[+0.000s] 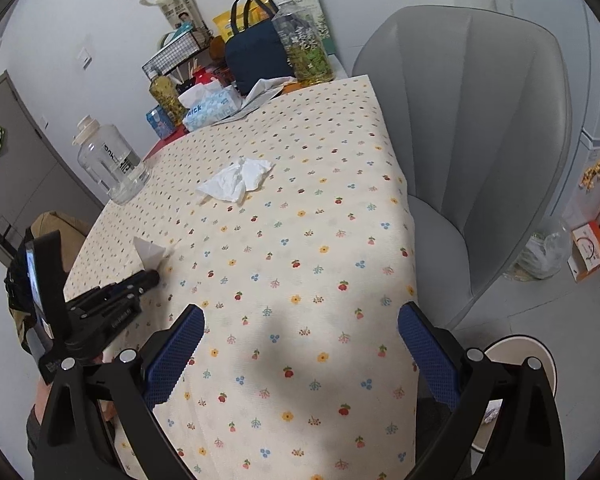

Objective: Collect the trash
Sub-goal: 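Grasp the red-white paper scrap with the left tool while the right tool grasps the white tissue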

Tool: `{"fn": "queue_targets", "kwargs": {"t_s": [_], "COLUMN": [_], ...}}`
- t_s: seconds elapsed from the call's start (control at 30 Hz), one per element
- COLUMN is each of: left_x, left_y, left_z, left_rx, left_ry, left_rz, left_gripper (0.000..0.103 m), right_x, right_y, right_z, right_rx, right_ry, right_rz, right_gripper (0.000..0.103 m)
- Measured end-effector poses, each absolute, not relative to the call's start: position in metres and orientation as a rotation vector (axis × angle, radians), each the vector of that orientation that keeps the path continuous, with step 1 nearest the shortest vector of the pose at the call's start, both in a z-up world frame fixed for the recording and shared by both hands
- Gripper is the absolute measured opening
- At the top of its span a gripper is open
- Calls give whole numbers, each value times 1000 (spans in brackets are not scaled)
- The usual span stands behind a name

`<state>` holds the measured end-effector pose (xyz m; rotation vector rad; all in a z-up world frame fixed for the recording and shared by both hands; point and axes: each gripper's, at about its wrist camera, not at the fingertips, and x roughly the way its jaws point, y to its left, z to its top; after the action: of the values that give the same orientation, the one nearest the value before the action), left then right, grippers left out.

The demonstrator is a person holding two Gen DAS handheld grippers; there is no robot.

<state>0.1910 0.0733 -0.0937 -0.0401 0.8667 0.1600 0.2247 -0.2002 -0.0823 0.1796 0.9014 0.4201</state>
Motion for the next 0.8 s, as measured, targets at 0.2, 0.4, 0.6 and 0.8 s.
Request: {"fn": "queue_targets", "kwargs": {"t_s": [0.2, 0.4, 0.6, 0.8], "left_x": [178, 170, 157, 136], "left_y": [103, 125, 149, 176], "left_z": [-84, -74, -69, -62], "left_rx": [-189, -241, -332, -429], "left_ry": [759, 686, 593, 516], "left_rz": [187, 229, 268, 321], "left_gripper": [13, 13, 13, 14], "right_x": [240, 254, 263, 279], "right_y": [-180, -151, -118, -85], "right_z": [-73, -67, -63, -66], "right_rx": [100, 17, -70, -148], "right_ry": [892, 883, 840, 791], "right_rz": [423, 432, 456, 479], "right_gripper": [95, 95, 95, 95]}}
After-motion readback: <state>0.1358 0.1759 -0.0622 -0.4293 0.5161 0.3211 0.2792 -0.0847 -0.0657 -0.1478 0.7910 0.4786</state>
